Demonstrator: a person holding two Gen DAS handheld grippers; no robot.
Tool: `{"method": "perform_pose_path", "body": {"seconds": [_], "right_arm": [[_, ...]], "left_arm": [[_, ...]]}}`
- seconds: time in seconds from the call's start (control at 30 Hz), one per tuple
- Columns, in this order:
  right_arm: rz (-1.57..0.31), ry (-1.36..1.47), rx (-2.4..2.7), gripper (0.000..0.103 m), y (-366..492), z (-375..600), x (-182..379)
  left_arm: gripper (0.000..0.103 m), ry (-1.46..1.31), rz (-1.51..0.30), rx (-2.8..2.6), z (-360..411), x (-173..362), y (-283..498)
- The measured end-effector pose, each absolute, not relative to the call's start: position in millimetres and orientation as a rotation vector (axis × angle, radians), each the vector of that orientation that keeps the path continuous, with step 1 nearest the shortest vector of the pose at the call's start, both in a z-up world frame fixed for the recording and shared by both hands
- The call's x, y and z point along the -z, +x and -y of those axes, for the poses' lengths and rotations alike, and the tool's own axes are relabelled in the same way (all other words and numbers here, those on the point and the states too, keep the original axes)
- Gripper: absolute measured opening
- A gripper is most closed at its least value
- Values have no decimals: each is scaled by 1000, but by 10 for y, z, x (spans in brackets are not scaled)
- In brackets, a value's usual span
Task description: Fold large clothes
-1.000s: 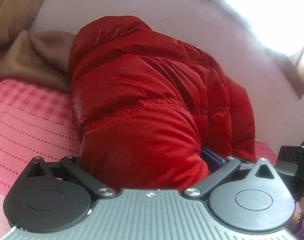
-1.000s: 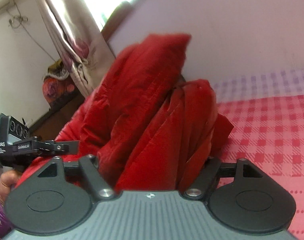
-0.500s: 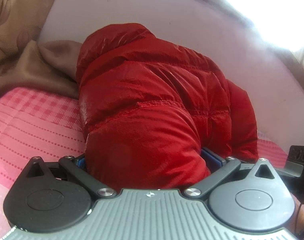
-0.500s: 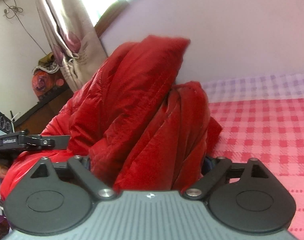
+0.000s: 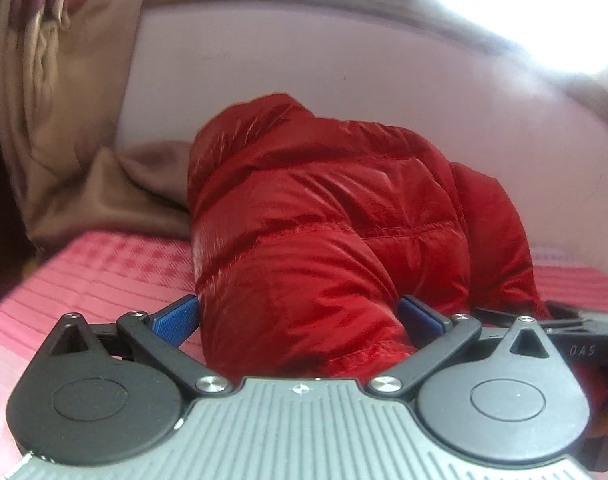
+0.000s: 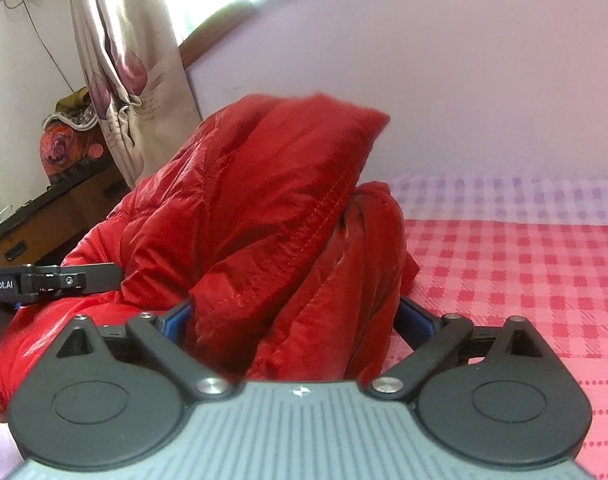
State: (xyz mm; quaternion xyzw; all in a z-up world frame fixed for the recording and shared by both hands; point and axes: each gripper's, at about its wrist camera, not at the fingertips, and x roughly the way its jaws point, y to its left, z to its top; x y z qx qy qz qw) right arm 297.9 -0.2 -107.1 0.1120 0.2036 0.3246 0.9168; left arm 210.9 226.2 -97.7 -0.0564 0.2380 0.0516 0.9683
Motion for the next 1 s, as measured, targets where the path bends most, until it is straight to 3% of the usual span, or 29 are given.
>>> {"method": "perform_pose_path", "body": {"seconds": [1.0], "right_arm": [[-374, 173, -585, 100, 2532, 173, 881]], "left_arm": [[103, 66, -374, -288, -1783, 884, 1683]]}}
